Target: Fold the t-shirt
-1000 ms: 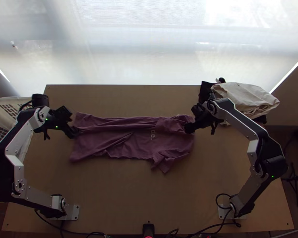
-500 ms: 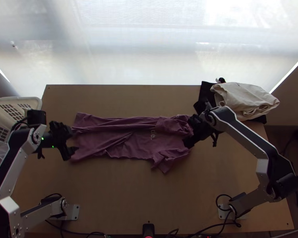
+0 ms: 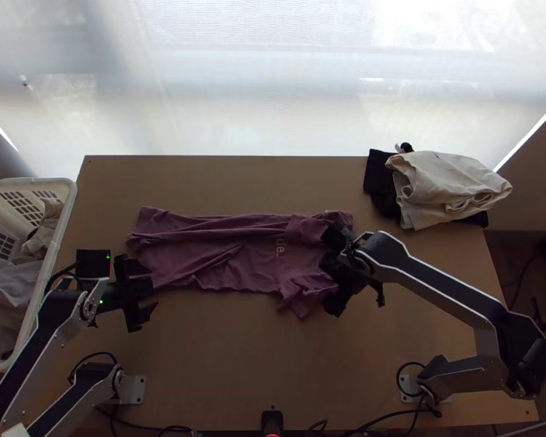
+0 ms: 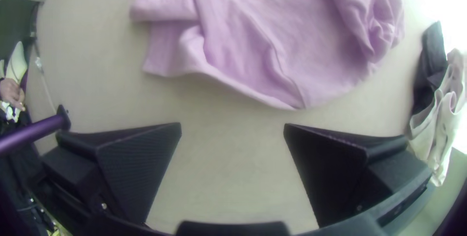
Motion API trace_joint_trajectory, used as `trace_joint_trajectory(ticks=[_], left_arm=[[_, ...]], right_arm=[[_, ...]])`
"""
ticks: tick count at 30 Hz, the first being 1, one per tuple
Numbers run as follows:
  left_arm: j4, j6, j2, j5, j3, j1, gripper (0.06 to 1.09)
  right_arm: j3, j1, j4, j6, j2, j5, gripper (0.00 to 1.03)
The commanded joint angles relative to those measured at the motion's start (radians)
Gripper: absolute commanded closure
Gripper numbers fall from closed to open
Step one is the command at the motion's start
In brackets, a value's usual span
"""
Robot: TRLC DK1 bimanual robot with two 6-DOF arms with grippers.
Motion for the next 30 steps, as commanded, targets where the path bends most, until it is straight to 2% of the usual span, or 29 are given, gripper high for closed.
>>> trace_joint_trajectory(ticks=[1, 4, 8, 11, 13, 15, 17, 19, 21, 27, 30], left_arm=[[0.138, 0.011, -0.054, -0.022, -0.106, -0.029, 0.11], [0.175, 0.014, -0.062, -0.022, -0.157, -0.034, 0.11], [0.345, 0.040, -0.054, -0.045, -0.243, -0.040, 0.12], [0.354, 0.038, -0.019, -0.051, -0.238, -0.032, 0.20], [0.364, 0.029, -0.014, -0.054, -0.232, -0.031, 0.26], [0.374, 0.011, 0.012, -0.062, -0.213, -0.029, 0.26], [0.377, -0.003, 0.056, -0.063, -0.184, -0.016, 0.33], [0.381, -0.009, 0.102, -0.062, -0.158, 0.007, 0.34], [0.382, -0.009, 0.125, -0.063, -0.147, 0.020, 0.37], [0.381, -0.014, 0.162, -0.060, -0.141, 0.023, 0.62], [0.376, -0.026, 0.196, -0.060, -0.117, 0.024, 0.83]], right_arm=[[-0.066, 0.079, 0.073, 0.001, -0.016, 0.090, 0.06], [-0.076, 0.082, 0.109, 0.001, 0.004, 0.115, 0.07], [-0.099, 0.103, 0.157, 0.001, 0.024, 0.119, 0.10], [-0.104, 0.111, 0.169, 0.004, 0.030, 0.125, 0.16], [-0.099, 0.111, 0.169, 0.004, 0.028, 0.133, 0.16], [-0.098, 0.111, 0.171, 0.004, 0.030, 0.138, 0.20], [-0.098, 0.111, 0.174, 0.003, 0.030, 0.139, 0.21], [-0.099, 0.111, 0.177, 0.001, 0.030, 0.141, 0.22], [-0.106, 0.111, 0.188, 0.001, 0.028, 0.141, 0.28], [-0.124, 0.111, 0.234, -0.002, 0.037, 0.139, 0.44], [-0.130, 0.111, 0.267, -0.014, 0.044, 0.139, 0.63]])
